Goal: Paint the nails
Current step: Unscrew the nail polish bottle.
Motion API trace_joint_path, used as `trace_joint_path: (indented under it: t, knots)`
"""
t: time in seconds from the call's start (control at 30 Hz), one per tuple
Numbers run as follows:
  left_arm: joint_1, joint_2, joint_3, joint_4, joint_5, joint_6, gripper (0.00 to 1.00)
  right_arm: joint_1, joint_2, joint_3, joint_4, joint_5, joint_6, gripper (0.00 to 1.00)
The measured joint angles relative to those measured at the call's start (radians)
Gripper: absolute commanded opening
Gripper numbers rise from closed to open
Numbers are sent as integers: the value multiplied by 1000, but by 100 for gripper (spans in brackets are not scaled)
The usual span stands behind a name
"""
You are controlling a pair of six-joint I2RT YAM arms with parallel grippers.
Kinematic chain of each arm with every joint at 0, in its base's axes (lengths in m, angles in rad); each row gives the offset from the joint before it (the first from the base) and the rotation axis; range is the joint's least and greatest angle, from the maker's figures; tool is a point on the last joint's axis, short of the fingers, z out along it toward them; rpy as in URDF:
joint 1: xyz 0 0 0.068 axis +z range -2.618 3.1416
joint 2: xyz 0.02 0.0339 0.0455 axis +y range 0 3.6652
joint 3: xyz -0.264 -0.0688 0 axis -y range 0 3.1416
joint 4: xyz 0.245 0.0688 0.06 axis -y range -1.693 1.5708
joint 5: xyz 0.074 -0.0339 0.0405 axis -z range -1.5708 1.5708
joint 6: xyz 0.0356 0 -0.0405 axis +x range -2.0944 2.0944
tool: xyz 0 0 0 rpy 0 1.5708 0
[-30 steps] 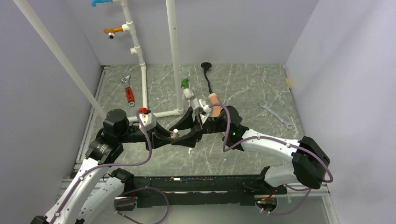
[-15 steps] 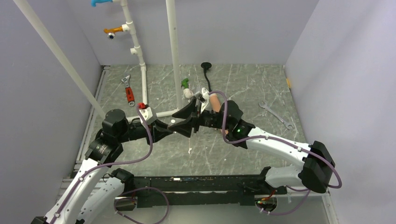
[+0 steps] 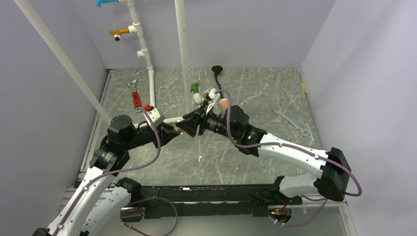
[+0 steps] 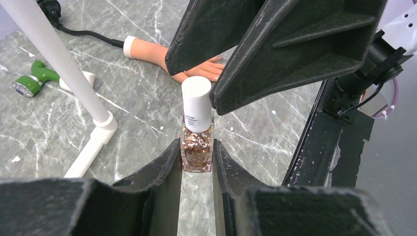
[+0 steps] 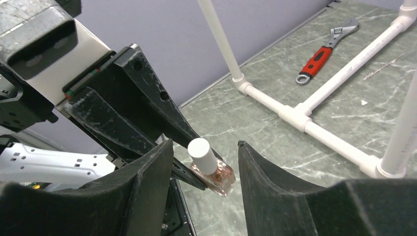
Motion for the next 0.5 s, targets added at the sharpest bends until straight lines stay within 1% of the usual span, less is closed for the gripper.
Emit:
trace_joint_path:
  t: [0.13, 0.33, 0.4, 0.43, 0.5]
  knots:
    - [0, 8, 0, -1, -3, -4, 0, 14, 26, 30, -3, 15, -1, 50]
    - [0, 6, 0, -2, -15, -5, 0, 23, 72, 60, -11, 24, -2, 42]
    - [0, 3, 0, -1, -22, -5, 0, 24, 76, 60, -16, 24, -3, 37]
    - [0, 2, 0, -1, -23, -5, 0, 26, 77, 60, -16, 24, -3, 32]
    - [0, 0, 0, -2, -26, -5, 0, 28, 77, 60, -16, 24, -6, 25]
